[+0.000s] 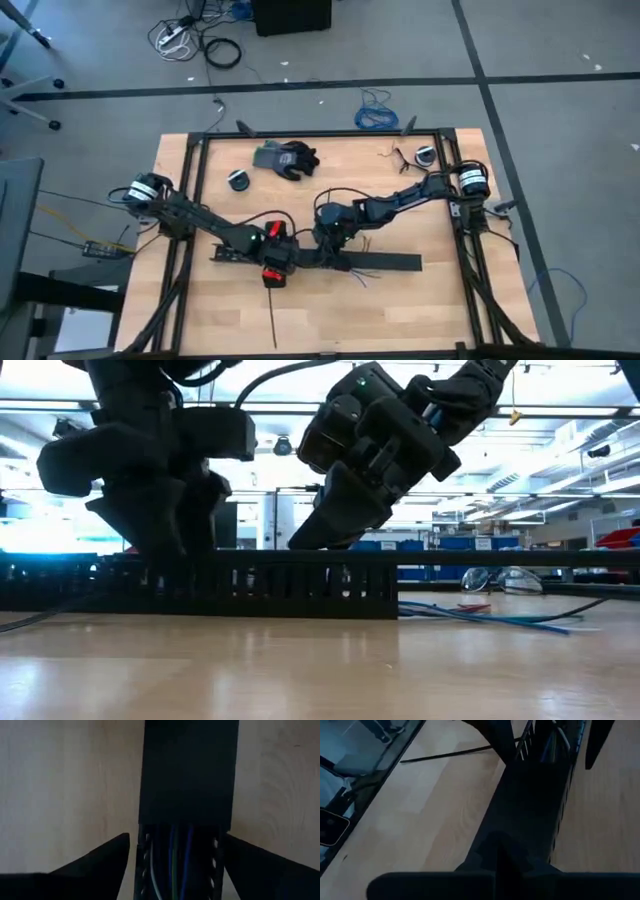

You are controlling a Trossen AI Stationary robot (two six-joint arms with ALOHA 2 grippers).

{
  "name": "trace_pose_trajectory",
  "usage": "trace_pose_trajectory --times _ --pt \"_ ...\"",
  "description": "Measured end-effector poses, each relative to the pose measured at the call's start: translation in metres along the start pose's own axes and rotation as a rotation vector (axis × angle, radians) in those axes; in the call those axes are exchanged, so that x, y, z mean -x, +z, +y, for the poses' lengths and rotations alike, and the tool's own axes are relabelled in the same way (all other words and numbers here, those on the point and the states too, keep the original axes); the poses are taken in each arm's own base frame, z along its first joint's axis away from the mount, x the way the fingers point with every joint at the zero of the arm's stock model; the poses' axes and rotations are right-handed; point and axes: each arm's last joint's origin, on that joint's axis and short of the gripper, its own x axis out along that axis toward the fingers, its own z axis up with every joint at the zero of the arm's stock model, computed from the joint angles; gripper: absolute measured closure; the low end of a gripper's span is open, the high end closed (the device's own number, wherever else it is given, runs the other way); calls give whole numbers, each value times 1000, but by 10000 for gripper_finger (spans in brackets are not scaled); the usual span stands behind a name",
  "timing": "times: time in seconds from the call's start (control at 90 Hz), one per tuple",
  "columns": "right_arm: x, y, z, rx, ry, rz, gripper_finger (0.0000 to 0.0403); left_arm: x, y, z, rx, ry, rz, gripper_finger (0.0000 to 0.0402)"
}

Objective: Ziptie cables
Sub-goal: Close the black cable duct

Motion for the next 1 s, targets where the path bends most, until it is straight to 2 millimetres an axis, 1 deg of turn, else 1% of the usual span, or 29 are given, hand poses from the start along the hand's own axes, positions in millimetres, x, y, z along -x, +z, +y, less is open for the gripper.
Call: trace_pose_trajectory --times 0.178,0.4,0.511,1.0 --pt "0 0 0 -8 2 6 402 0 0 -1 2 -20 8 114" --pt "0 0 0 -8 4 6 403 0 0 -1 4 -27 7 156" --pt "0 0 0 -7 6 3 403 0 0 -1 7 -31 1 170" --pt "0 3 -1 22 -2 -29 403 0 1 -1 8 -33 -3 174"
